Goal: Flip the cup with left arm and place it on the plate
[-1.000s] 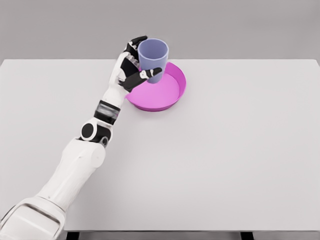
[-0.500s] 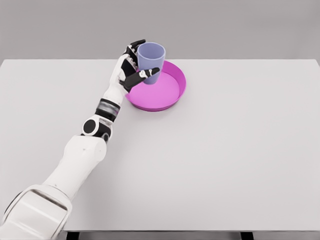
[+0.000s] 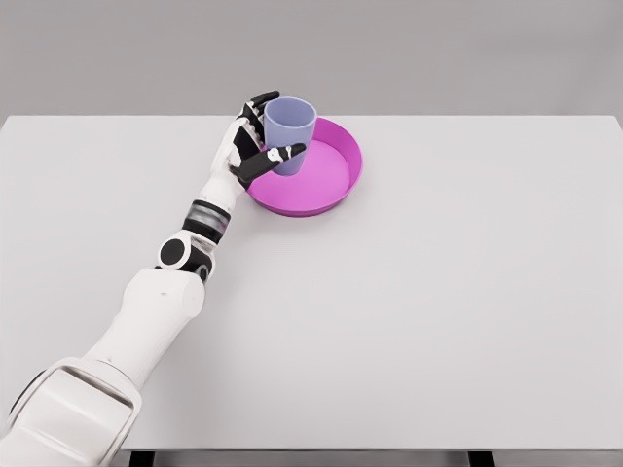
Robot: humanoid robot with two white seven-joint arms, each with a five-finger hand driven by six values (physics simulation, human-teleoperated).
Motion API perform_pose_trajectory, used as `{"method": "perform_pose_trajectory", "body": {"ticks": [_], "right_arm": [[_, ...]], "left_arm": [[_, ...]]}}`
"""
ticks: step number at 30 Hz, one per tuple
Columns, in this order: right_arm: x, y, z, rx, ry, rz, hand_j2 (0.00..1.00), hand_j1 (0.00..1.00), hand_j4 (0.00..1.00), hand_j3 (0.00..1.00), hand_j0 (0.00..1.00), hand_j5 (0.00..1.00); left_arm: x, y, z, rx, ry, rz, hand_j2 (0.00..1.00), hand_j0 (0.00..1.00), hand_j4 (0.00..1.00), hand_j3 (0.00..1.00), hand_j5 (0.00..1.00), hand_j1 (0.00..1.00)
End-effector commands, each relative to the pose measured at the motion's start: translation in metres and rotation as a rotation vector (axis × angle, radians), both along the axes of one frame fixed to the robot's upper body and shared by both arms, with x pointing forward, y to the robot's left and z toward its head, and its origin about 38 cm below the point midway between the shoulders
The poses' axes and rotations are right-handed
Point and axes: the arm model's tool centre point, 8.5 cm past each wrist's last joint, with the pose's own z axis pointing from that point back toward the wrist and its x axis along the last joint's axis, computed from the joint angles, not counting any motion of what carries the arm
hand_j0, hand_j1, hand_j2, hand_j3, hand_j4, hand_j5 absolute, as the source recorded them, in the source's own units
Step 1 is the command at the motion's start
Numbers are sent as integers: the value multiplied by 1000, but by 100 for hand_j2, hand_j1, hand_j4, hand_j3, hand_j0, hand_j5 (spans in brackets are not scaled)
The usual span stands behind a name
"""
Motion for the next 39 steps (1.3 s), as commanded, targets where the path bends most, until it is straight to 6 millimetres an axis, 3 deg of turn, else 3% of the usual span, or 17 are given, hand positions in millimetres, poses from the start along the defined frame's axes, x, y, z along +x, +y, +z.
{"method": "perform_pose_trajectory", "body": {"ticks": [1,3,10,22,28,30,32,33,35,36,39], "right_arm": [[0,0,0,0,0,0,100,100,100,100,100,100],[0,0,0,0,0,0,100,100,100,100,100,100],[0,0,0,0,0,0,100,100,100,100,100,100],[0,0,0,0,0,0,100,100,100,100,100,100],[0,0,0,0,0,0,100,100,100,100,100,100],[0,0,0,0,0,0,100,100,100,100,100,100],[0,0,0,0,1,0,100,100,100,100,100,100],[0,0,0,0,1,0,100,100,100,100,100,100],[0,0,0,0,1,0,100,100,100,100,100,100],[0,0,0,0,1,0,100,100,100,100,100,100],[0,0,0,0,0,0,100,100,100,100,100,100]], "left_arm": [[1,-1,2,-1,-6,-3,61,61,61,61,61,61],[1,-2,3,-3,-10,-6,71,71,71,71,71,71],[1,-3,6,-5,-17,-9,91,91,91,91,91,91],[2,-7,14,-18,-39,-18,100,100,100,100,100,100],[9,59,21,63,-66,50,100,100,100,100,100,100],[5,74,43,99,-150,-7,100,100,100,100,100,100],[-17,89,67,217,-294,-246,100,100,100,100,100,100],[-28,110,91,277,-363,-266,100,100,100,100,100,100],[-67,161,118,438,-421,-312,100,100,100,100,100,100],[-77,181,130,486,-427,-314,100,100,100,100,100,100],[-98,227,124,496,-338,-278,100,100,100,100,100,100]]}}
